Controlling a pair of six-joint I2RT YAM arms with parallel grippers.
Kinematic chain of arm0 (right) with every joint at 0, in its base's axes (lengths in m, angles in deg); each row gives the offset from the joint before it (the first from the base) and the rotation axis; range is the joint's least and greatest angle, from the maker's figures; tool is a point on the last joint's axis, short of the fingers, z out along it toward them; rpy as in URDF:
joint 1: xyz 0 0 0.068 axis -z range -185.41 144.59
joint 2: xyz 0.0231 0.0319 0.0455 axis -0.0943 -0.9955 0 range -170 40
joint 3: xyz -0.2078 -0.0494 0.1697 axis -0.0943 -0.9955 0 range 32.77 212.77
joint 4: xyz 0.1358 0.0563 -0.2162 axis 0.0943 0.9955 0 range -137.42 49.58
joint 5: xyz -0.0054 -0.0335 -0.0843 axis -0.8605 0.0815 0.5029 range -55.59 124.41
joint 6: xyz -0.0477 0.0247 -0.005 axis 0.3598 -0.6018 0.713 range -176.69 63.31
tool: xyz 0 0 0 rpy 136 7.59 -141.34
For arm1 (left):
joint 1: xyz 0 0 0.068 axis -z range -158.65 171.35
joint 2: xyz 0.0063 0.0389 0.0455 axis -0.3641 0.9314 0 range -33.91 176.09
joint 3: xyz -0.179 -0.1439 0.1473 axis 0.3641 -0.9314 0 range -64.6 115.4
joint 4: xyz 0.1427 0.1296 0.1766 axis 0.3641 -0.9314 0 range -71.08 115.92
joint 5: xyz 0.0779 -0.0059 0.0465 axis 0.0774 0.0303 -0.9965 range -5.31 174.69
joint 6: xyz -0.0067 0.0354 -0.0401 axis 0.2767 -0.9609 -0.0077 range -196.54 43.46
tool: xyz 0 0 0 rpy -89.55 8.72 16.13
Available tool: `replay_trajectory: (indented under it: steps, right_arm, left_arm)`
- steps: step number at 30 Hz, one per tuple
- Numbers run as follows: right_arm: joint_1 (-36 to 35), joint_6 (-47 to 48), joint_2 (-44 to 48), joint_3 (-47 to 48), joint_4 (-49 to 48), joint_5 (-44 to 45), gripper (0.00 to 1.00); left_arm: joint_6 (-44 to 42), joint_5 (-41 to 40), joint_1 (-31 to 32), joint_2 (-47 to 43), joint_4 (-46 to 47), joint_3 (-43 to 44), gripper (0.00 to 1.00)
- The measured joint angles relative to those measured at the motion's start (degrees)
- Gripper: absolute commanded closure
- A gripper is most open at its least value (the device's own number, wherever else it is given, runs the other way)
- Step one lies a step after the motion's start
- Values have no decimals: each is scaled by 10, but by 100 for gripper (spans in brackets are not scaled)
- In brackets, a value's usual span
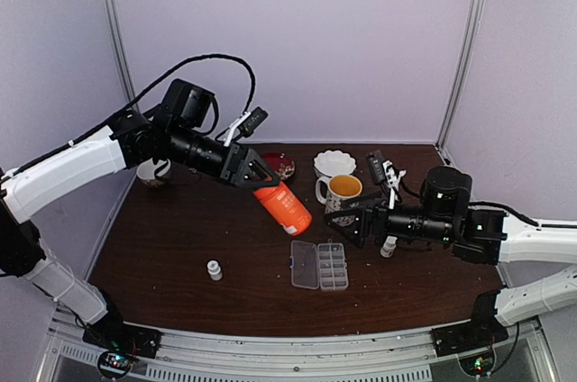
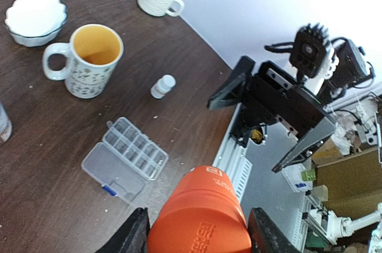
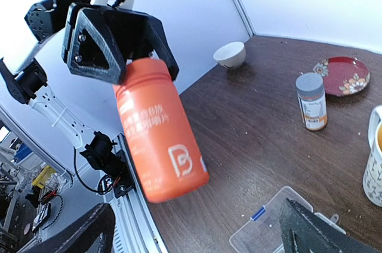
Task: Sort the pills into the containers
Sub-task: Hold the pill bottle.
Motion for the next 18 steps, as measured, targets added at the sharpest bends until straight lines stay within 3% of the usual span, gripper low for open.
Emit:
replay_trajectory:
  steps: [7,18]
  right_arm:
    - [0,41,-13,31,-27,-70,1]
    - [-26,60,-66,52,-30,-158,5]
  left_arm:
    - [-2,66,37,0,33,3,69]
    - [-2,85,46,0,54,3,69]
